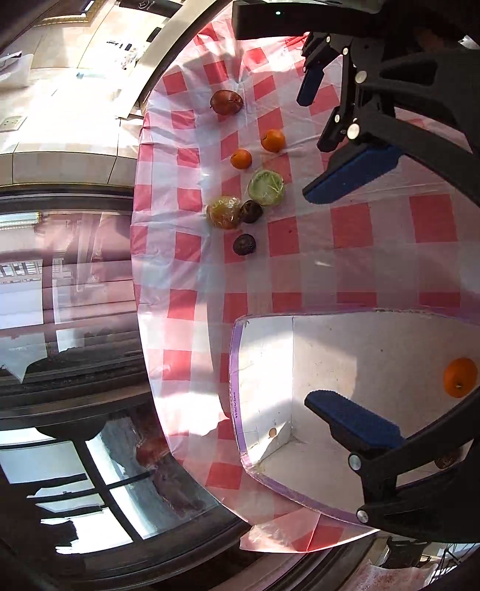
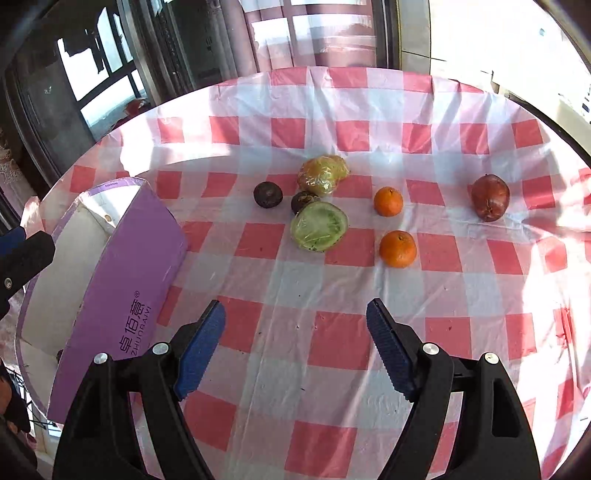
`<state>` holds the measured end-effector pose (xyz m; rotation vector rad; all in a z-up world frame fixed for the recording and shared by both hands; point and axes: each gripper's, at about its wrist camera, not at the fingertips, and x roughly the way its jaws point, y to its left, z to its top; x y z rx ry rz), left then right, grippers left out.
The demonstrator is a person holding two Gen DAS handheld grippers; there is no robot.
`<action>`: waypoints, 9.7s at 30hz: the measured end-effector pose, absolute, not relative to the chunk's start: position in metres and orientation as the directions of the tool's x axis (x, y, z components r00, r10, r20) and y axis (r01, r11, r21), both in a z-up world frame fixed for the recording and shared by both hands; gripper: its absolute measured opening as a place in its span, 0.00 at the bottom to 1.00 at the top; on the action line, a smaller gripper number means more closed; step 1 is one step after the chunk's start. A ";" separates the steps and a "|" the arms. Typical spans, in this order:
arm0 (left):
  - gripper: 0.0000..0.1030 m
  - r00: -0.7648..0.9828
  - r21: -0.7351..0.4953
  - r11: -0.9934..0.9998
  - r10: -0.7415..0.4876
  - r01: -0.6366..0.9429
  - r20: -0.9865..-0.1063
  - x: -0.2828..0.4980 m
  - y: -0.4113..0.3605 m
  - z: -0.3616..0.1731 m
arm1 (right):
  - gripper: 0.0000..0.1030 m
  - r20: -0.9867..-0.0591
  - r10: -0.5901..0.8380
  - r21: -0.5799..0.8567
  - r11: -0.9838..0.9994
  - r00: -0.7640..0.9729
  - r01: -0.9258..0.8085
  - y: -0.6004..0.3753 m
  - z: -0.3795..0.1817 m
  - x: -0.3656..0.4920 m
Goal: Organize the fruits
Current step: 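Grasp the halved green melon with the left tool while the right tool grasps another orange, then carry the melon and orange over the white box with both tools, then release the melon into the box with the left tool while the right tool drops the orange, then grasp an orange with the left tool while the right tool grasps the red pomegranate, then carry the orange and pomegranate over the white box with both tools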
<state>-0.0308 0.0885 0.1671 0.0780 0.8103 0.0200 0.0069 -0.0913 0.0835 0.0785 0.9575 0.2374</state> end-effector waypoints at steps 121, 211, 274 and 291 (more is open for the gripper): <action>0.59 0.454 0.049 0.998 0.057 -0.030 -0.889 -0.050 0.303 0.101 | 0.39 -0.775 0.395 -0.003 0.779 0.493 -0.628 0.157 0.119 -0.078; 0.98 0.322 0.023 0.968 -0.060 0.250 -0.945 0.050 -0.048 0.020 | 0.78 -0.869 0.017 0.067 0.994 0.494 0.084 -0.237 -0.011 0.052; 0.36 0.362 -0.123 0.931 -0.252 0.343 -0.898 -0.038 -0.046 0.037 | 0.60 -0.835 0.230 0.242 0.969 0.501 -0.041 -0.231 0.017 -0.001; 0.36 0.472 -0.136 0.936 -0.286 0.326 -0.834 -0.048 0.025 0.105 | 0.60 -0.835 0.247 0.247 0.967 0.492 -0.066 -0.153 0.060 -0.080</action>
